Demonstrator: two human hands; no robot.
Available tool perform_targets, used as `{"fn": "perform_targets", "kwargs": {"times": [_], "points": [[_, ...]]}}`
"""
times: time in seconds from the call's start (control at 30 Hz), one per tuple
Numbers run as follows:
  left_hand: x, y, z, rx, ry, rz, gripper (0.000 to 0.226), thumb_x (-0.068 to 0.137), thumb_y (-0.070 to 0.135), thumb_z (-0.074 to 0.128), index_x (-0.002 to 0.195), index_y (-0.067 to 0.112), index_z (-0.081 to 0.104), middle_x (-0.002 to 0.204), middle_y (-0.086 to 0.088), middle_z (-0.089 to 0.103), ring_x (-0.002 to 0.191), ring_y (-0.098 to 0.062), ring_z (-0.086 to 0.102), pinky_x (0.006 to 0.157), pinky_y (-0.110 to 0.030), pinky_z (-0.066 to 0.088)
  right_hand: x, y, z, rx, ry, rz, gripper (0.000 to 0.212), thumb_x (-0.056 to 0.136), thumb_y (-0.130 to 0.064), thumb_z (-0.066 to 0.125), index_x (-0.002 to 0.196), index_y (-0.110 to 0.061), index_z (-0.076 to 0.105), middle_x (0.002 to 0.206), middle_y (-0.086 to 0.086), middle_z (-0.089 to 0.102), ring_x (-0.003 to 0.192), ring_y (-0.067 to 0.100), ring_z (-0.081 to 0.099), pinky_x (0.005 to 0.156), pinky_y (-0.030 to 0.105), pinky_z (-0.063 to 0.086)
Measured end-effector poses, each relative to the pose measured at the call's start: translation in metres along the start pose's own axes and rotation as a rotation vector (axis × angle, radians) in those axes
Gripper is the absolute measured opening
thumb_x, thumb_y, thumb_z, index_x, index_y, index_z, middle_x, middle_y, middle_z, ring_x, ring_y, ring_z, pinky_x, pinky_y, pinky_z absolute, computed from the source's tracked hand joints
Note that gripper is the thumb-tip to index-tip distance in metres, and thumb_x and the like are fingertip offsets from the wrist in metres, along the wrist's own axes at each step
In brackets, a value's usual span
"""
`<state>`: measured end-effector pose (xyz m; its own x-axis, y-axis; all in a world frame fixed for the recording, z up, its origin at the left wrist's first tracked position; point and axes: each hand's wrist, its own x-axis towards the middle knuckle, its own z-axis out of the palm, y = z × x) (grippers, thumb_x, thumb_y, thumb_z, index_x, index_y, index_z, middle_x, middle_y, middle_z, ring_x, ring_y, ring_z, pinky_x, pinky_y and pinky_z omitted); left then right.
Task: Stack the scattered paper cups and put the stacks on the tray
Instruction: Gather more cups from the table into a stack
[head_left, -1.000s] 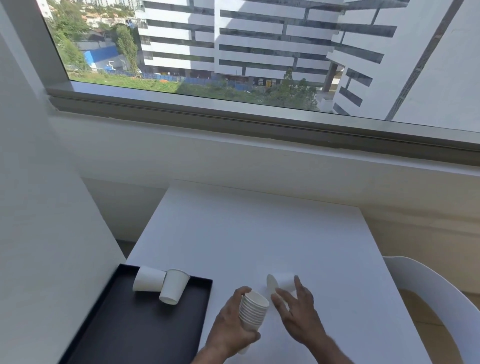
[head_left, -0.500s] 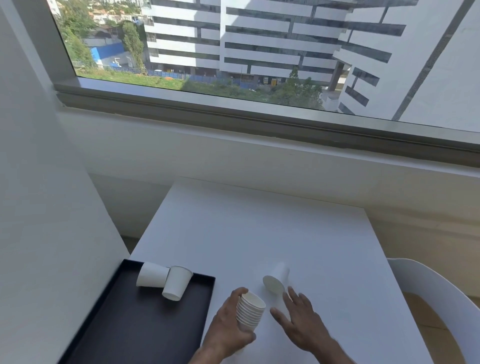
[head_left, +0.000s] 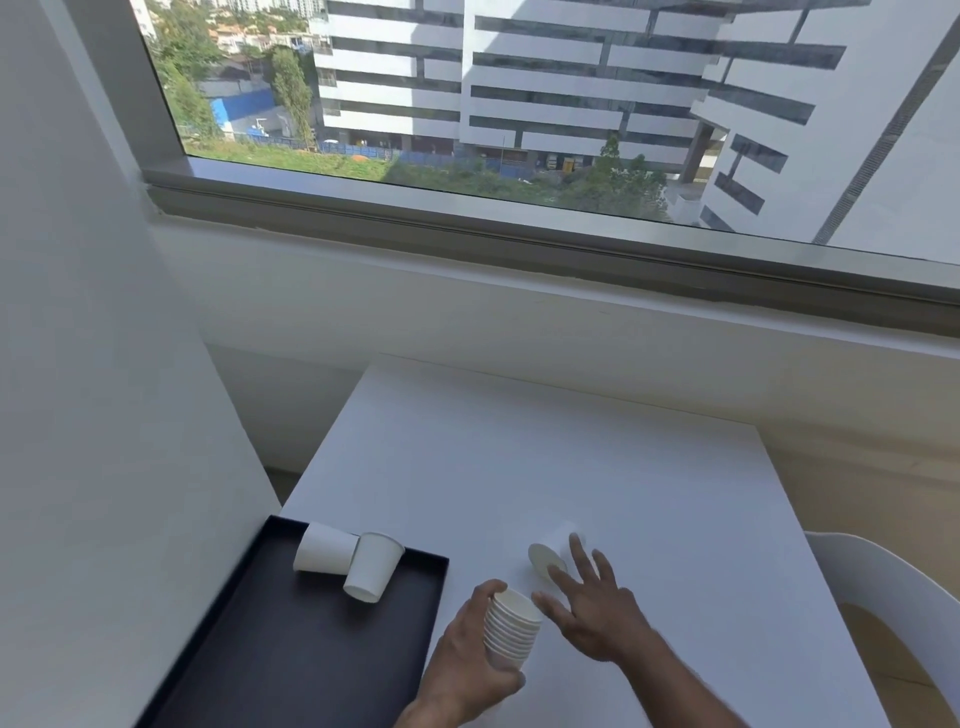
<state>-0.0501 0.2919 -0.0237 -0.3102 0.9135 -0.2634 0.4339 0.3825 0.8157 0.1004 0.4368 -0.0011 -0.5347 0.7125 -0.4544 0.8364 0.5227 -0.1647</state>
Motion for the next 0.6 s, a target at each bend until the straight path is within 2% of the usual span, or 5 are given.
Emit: {"fn": "perform_targets", "kwargs": {"times": [0.3, 0.37, 0.43, 0.53, 0.6], "points": [[0.005, -0.007, -0.002, 0.004, 0.012, 0.005, 0.084, 0.053, 0.040, 0.070, 0.122, 0.062, 0.028, 0.111, 0.026, 0.055, 0.096, 0.004, 0.058, 0.079, -0.017, 0.053, 0.006, 0.000, -0.001, 0.116, -0.022, 0.033, 0.082, 0.089, -0.077, 0.024, 0.152, -0.025, 0.020, 0.164, -0.012, -0.010, 0.151, 0.023, 0.003, 0.111, 0.053, 0.031], [0.005, -0.009, -0.001, 0.007, 0.007, 0.006, 0.086, 0.053, 0.039, 0.070, 0.124, 0.063, 0.027, 0.113, 0.027, 0.053, 0.098, 0.006, 0.057, 0.081, -0.015, 0.052, 0.003, 0.004, 0.001, 0.163, 0.058, 0.021, 0.069, 0.095, -0.065, 0.030, 0.149, -0.023, 0.028, 0.164, -0.011, 0.001, 0.148, 0.021, 0.014, 0.110, 0.046, 0.035], [0.005, -0.009, 0.000, 0.016, -0.005, 0.014, 0.088, 0.053, 0.039, 0.069, 0.126, 0.063, 0.025, 0.116, 0.027, 0.052, 0.100, 0.006, 0.056, 0.083, -0.015, 0.051, 0.000, 0.007, 0.002, 0.235, 0.260, 0.005, 0.047, 0.100, -0.039, 0.044, 0.142, -0.018, 0.044, 0.160, -0.005, 0.027, 0.141, 0.020, 0.034, 0.109, 0.037, 0.038], [0.004, -0.009, 0.002, 0.028, -0.018, 0.025, 0.091, 0.054, 0.040, 0.068, 0.129, 0.063, 0.023, 0.121, 0.029, 0.050, 0.103, 0.005, 0.055, 0.087, -0.016, 0.050, -0.006, 0.006, -0.001, 0.513, 0.663, 0.043, 0.021, 0.088, 0.000, 0.062, 0.100, -0.013, 0.073, 0.109, 0.006, 0.074, 0.099, 0.027, 0.068, 0.083, 0.034, 0.053], [0.003, -0.009, 0.002, 0.034, -0.029, 0.033, 0.095, 0.054, 0.040, 0.068, 0.132, 0.065, 0.019, 0.125, 0.030, 0.047, 0.107, 0.004, 0.054, 0.091, -0.018, 0.049, -0.010, 0.004, -0.008, 0.767, 0.718, 0.148, 0.027, 0.083, 0.004, 0.063, 0.081, -0.023, 0.066, 0.080, -0.004, 0.072, 0.075, 0.024, 0.068, 0.061, 0.027, 0.051]]}}
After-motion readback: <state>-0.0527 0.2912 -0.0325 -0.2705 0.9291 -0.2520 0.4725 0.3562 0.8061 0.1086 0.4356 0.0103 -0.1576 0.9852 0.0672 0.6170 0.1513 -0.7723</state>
